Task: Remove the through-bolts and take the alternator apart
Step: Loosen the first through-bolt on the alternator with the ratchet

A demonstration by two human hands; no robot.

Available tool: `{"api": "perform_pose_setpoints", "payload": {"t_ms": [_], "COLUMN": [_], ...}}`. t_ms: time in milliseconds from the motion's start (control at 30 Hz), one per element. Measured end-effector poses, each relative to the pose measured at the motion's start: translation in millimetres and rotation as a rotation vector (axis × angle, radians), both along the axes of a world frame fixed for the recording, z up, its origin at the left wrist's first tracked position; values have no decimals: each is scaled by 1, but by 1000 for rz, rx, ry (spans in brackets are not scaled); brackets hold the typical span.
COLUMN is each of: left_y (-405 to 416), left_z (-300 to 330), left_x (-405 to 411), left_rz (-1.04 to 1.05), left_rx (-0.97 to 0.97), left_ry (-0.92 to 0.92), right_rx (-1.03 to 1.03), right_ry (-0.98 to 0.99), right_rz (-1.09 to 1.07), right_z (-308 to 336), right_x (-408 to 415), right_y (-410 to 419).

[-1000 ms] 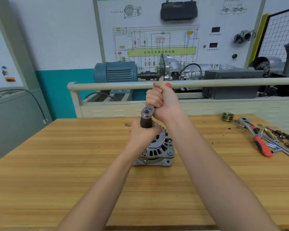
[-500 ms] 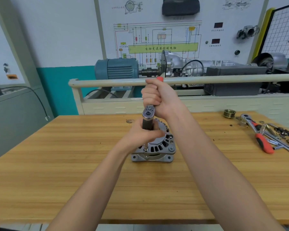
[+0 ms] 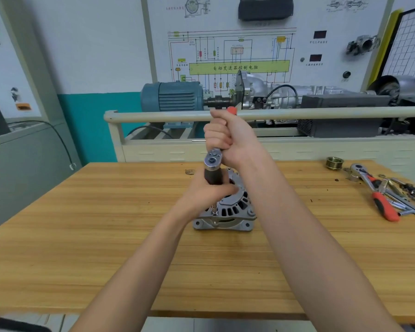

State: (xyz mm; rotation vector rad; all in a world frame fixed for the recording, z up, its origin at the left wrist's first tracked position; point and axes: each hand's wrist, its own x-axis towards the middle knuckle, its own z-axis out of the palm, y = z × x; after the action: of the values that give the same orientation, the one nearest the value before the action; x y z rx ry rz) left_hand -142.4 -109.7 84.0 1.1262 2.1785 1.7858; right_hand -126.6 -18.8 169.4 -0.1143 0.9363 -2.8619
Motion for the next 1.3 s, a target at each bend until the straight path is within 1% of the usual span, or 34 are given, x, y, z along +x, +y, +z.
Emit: {"api": "perform_pose_setpoints", "payload": {"t_ms": [67, 100, 133, 167, 267, 300, 333, 367, 400, 433, 500, 533, 567, 600, 633, 700, 733, 800, 833, 867, 933, 1000, 1033, 1067, 1100, 1133, 1167, 1233, 1267, 1300], "left_y": [-5, -5, -2, 2, 19, 23, 26, 26, 23, 19, 7, 3, 2, 4, 8, 20, 26, 33, 34, 33, 27, 17, 12, 10, 11, 13, 17, 28, 32, 35], "left_z": [5, 5, 4, 2, -3, -3, -4, -7, -8, -7, -1, 3, 5, 6, 4, -2, -4, -9, -12, -13, -9, -1, 3, 5, 5, 4, 2, 0, -1, -2], "left_x": [-1, -1, 0, 1, 1, 2, 3, 3, 2, 1, -1, -1, -1, -1, 0, 2, 3, 4, 3, 2, 1, -2, -3, -4, -4, -4, -4, -5, -5, -5], "left_rz": [-133, -142, -116, -50, 308, 369, 375, 348, 293, 197, -83, -188, -213, -153, -33, 248, 349, 418, 401, 363, 206, -30, -132, -187, -190, -145, -49, 223, 324, 372], "left_rx": [-130, -134, -99, -23, 276, 346, 372, 341, 266, 167, -32, -100, -120, -85, -3, 224, 326, 454, 443, 384, 184, -48, -124, -152, -129, -55, 50, 238, 306, 357], "left_ry": [24, 16, -3, -33, -152, -179, -173, -135, -85, -44, -11, -15, -15, -6, -1, -67, -124, -176, -160, -126, -37, 22, 28, 25, 9, -29, -84, -172, -191, -195], "right_rx": [82, 94, 68, 11, -150, -170, -173, -157, -124, -80, 4, 30, 27, -19, -95, -225, -247, -219, -187, -154, -82, -14, 10, 18, -2, -49, -114, -246, -284, -295], "right_ry": [-2, -1, 0, 5, 48, 58, 59, 51, 39, 27, 11, 4, -3, -5, 1, 25, 38, 45, 37, 24, -1, -14, -22, -30, -35, -36, -32, 3, 24, 39], "right_rz": [142, 159, 130, 51, -310, -367, -367, -312, -212, -94, 95, 138, 141, 104, 26, -196, -289, -361, -328, -248, -33, 121, 156, 158, 123, 43, -76, -327, -405, -437], "right_z": [0, -1, -1, -1, -4, -5, -5, -4, -3, -2, -1, -1, -1, -2, -3, -6, -7, -8, -7, -6, -3, -2, -2, -1, -1, -1, -2, -5, -7, -8], "right_x": [-1, -1, -1, -1, -2, -2, -1, 0, 2, 2, 1, 0, 0, -1, -2, -4, -5, -3, -2, -1, 0, -1, -2, -2, -2, -2, -2, -4, -5, -5], "right_y": [2, 1, 0, -2, -6, -7, -6, -3, 0, 5, 11, 12, 11, 9, 7, 2, 1, 0, 3, 7, 16, 24, 25, 24, 22, 20, 17, 12, 9, 7]}}
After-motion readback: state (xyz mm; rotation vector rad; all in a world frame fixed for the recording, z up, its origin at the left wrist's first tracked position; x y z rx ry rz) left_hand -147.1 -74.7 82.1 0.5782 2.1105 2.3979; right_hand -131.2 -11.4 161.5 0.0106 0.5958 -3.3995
